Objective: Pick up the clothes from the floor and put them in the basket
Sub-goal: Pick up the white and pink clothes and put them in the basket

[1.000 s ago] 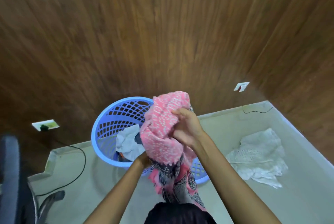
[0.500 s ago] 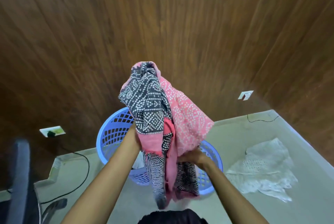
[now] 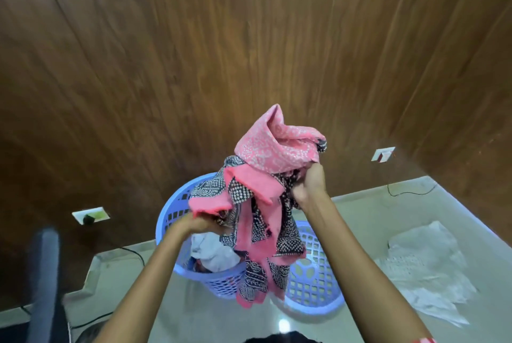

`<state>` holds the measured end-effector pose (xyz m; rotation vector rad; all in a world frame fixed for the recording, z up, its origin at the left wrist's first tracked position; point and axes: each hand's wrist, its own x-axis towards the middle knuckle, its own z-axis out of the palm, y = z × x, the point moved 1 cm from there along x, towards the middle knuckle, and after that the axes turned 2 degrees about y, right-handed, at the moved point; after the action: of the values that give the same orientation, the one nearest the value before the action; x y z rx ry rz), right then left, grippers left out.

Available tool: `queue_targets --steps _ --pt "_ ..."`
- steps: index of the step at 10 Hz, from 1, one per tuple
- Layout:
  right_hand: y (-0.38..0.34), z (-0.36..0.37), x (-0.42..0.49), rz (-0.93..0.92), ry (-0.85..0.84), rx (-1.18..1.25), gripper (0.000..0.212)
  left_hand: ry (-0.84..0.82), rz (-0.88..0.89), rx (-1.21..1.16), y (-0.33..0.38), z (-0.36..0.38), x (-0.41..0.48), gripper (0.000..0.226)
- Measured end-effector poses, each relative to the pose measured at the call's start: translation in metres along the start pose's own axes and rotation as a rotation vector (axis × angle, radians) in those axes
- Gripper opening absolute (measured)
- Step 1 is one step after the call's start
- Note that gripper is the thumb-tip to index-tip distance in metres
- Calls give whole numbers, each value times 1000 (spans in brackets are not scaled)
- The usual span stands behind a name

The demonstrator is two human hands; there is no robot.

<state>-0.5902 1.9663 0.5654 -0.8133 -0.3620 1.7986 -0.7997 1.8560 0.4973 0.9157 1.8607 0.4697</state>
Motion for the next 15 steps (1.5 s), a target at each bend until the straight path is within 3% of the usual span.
queue_targets --steps 1,2,3,4,5,6,7,8,9,10,11,12,13,15 --pt "4 15 -9 39 -18 49 27 -55 83 150 41 34 -51 67" --pt "12 33 -22 127 -103 83 32 55 77 120 47 52 -34 40" --pt "14 42 -28 177 -155 15 32 218 131 236 51 50 -31 40" --pt "6 39 -16 229 -317 -26 50 321 55 294 60 24 -25 41" --pt "-8 31 -16 183 -427 -259 27 397 178 298 64 -6 0 42" --pt "-8 15 -9 163 -370 -499 29 393 56 300 55 -29 13 48" --pt "3 -4 3 193 -327 -617 34 532 100 562 69 -40 4 50" --pt "15 -17 7 266 -282 -620 24 494 -23 -127 60 -39 2 48" --pt "26 -29 14 293 -224 -683 22 471 41 -784 41 -43 31 47" --pt "37 -36 17 336 -201 -743 21 335 -23 -1085 15 -41 54 41" --pt "49 -46 20 379 -163 -768 21 287 -170 -832 -16 -29 52 24" --pt "61 -51 20 404 -115 -775 19 269 -232 -736 -33 -15 42 29" --pt "73 -56 19 410 -64 -788 18 248 -245 -711 -40 -5 39 41" --pt "92 -71 1 409 13 -782 17 195 -137 -703 -39 23 25 25"
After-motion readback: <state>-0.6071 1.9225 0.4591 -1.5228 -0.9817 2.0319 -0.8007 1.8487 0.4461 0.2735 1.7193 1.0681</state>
